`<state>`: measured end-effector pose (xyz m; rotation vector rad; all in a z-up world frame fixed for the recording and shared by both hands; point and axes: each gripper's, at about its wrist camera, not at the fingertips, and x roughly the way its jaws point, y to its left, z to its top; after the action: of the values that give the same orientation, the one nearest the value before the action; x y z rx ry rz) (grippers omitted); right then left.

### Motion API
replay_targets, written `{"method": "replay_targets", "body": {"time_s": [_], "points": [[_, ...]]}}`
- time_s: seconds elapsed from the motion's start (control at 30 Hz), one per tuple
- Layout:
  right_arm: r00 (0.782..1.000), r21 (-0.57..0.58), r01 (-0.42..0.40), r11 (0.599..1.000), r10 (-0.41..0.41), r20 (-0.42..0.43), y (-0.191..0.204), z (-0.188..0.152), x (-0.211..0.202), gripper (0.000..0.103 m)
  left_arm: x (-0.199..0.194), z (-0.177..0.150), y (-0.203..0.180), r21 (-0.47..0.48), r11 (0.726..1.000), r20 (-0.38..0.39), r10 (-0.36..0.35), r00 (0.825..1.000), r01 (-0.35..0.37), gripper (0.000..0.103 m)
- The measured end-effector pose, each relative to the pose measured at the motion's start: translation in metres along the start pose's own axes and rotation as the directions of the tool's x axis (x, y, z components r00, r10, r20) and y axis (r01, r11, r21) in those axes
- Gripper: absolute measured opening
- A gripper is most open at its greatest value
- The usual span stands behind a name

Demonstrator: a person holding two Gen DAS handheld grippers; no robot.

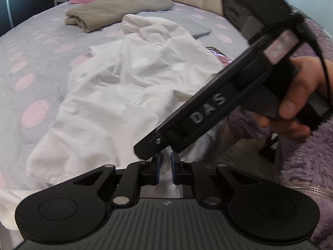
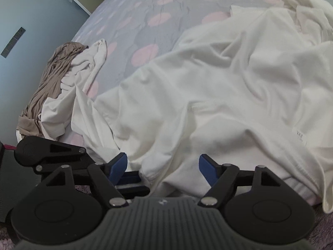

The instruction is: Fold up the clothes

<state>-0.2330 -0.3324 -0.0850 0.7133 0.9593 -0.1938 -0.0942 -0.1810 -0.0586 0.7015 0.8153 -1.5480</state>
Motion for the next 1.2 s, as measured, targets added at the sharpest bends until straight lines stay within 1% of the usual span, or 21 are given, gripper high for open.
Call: {"method": "replay_targets", "body": {"time_s": [0.03, 0.07, 0.1, 0.13, 0.17, 0.23, 0.27, 0.33, 0.4, 0.47, 0.5, 0.57, 0.63, 0.73, 0.8, 0.93, 1.0, 1.03, 1.1, 1.17, 1.2], "points": [[1.0, 0.003, -0.005, 1.0, 0.005, -0.007, -0.001, 0.0, 0.001, 0.075, 0.0, 0.0, -0.002, 0.009, 1.0, 0.0, -0.002, 1.0, 0.002, 0.007], [1.0, 0.0, -0.009, 1.0, 0.009, -0.011, -0.001, -0.001, 0.0, 0.063, 0.0, 0.0, -0.004, 0.018, 1.0, 0.0, -0.004, 1.0, 0.004, 0.007], [1.0, -0.01, -0.007, 1.0, 0.007, -0.013, 0.0, -0.001, 0.0, 0.055, 0.002, 0.0, -0.005, 0.023, 1.0, -0.003, 0.0, 1.0, 0.0, 0.007], [1.0, -0.021, -0.004, 1.0, 0.003, -0.014, 0.001, -0.002, 0.0, 0.041, 0.002, 0.0, -0.004, 0.021, 1.0, -0.006, 0.001, 1.0, -0.001, 0.007], [1.0, -0.034, 0.004, 0.999, -0.005, -0.014, 0.002, -0.002, 0.0, 0.032, 0.003, 0.0, -0.004, 0.016, 1.0, -0.008, -0.002, 1.0, 0.002, 0.007], [1.0, -0.049, 0.019, 0.999, -0.02, -0.017, 0.002, -0.002, 0.002, 0.026, 0.001, 0.002, -0.002, 0.007, 1.0, -0.007, -0.003, 1.0, 0.003, 0.008], [0.999, -0.053, 0.025, 0.998, -0.026, -0.018, 0.002, -0.002, 0.003, 0.022, 0.0, 0.003, -0.001, 0.002, 1.0, -0.008, -0.003, 1.0, 0.003, 0.011], [0.999, -0.055, 0.035, 0.998, -0.037, -0.023, -0.001, -0.002, 0.004, 0.019, -0.005, 0.005, 0.004, -0.011, 1.0, 0.0, 0.005, 1.0, -0.005, 0.023], [0.998, -0.063, 0.05, 0.997, -0.052, -0.025, -0.003, -0.002, 0.004, 0.018, -0.011, 0.009, 0.011, -0.03, 0.999, 0.013, 0.028, 1.0, -0.027, 0.029], [0.997, -0.071, 0.069, 0.995, -0.07, -0.017, -0.005, -0.002, 0.003, 0.016, -0.017, 0.012, 0.02, -0.059, 0.997, 0.033, 0.06, 0.998, -0.058, 0.036], [0.997, -0.074, 0.077, 0.994, -0.078, -0.009, -0.005, -0.002, 0.002, 0.015, -0.018, 0.013, 0.025, -0.079, 0.993, 0.041, 0.087, 0.995, -0.084, 0.043], [0.995, -0.075, 0.102, 0.992, -0.101, 0.025, -0.006, -0.001, -0.002, 0.005, -0.021, 0.016, 0.035, -0.119, 0.984, 0.057, 0.141, 0.988, -0.134, 0.046], [0.992, -0.087, 0.117, 0.989, -0.114, 0.046, -0.006, 0.001, -0.005, 0.005, -0.021, 0.021, 0.047, -0.17, 0.963, 0.065, 0.222, 0.973, -0.208, 0.048], [0.993, -0.09, 0.114, 0.989, -0.11, 0.053, -0.006, 0.003, -0.006, 0.005, -0.014, 0.025, 0.066, -0.233, 0.927, 0.05, 0.314, 0.948, -0.295, 0.052], [0.993, -0.086, 0.109, 0.99, -0.105, 0.05, -0.006, 0.003, -0.005, 0.005, -0.004, 0.027, 0.077, -0.258, 0.915, 0.015, 0.326, 0.945, -0.312, 0.052], [0.995, -0.08, 0.098, 0.992, -0.094, 0.043, -0.007, 0.002, -0.004, 0.005, 0.02, 0.026, 0.09, -0.294, 0.908, -0.064, 0.292, 0.954, -0.297, 0.053], [0.995, -0.082, 0.093, 0.992, -0.09, 0.034, -0.007, 0.0, -0.003, 0.006, 0.028, 0.025, 0.091, -0.291, 0.912, -0.086, 0.276, 0.957, -0.289, 0.053], [0.996, -0.083, 0.088, 0.993, -0.086, 0.027, -0.008, 0.0, -0.002, 0.01, 0.03, 0.025, 0.09, -0.288, 0.913, -0.097, 0.273, 0.957, -0.29, 0.053], [0.997, -0.073, 0.075, 0.995, -0.073, 0.019, -0.009, -0.002, -0.001, 0.013, 0.033, 0.026, 0.089, -0.282, 0.914, -0.12, 0.268, 0.956, -0.291, 0.053], [0.998, -0.064, 0.059, 0.996, -0.059, 0.009, -0.011, -0.003, 0.0, 0.026, 0.035, 0.026, 0.089, -0.28, 0.915, -0.133, 0.264, 0.955, -0.292, 0.05], [0.999, -0.06, 0.049, 0.997, -0.048, 0.005, -0.011, -0.003, 0.0, 0.029, 0.035, 0.027, 0.088, -0.279, 0.915, -0.137, 0.263, 0.955, -0.292, 0.046]]}}
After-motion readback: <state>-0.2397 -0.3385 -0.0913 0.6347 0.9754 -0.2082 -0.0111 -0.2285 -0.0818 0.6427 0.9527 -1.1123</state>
